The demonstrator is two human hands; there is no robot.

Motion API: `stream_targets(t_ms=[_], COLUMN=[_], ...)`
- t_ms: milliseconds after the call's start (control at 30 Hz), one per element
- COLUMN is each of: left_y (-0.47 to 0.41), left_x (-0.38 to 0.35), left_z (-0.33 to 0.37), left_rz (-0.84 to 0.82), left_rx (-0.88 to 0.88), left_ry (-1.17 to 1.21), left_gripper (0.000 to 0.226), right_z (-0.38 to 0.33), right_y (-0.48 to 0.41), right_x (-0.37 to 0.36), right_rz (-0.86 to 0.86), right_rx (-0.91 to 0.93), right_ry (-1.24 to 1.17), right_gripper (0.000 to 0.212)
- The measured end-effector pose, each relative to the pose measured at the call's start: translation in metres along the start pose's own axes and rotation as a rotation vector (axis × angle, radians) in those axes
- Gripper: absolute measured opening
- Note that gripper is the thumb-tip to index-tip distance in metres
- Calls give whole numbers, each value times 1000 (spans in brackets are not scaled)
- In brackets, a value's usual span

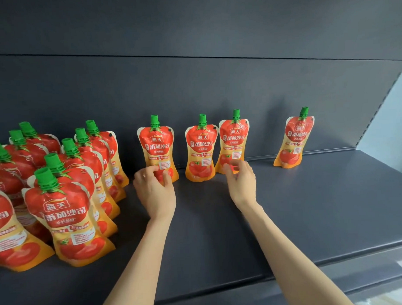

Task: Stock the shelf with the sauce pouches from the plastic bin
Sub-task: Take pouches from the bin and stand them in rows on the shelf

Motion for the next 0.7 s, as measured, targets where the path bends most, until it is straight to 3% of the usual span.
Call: stream_targets(t_ms=[167,333,533,700], left_y=[26,65,82,75], left_x=[-34,-91,-144,-163], left_z=[40,80,109,102], left_rz=[-115,-196,-159,-134], left_rx=[-96,-90,-29,78], left_ry=[121,193,227,173], left_gripper=[14,31,69,80], right_z=[28,70,114,141], right_y=[-17,-38,-68,-95], right_x=[47,88,120,129], right_rz=[93,58,78,46], right_rx=[-7,-25,-76,-95], right_ry=[-25,-26,-15,-113], right_gripper=[20,23,60,85])
Point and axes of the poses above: each hand's wrist, its own y-axis away from the middle knuckle, its own x-axis out of the back of the hand, z = x × y, the point moved 3 cm from there along -y, towards the middle knuckle, and after that the axes turned 6 degrees about x, right-handed, at the moved point
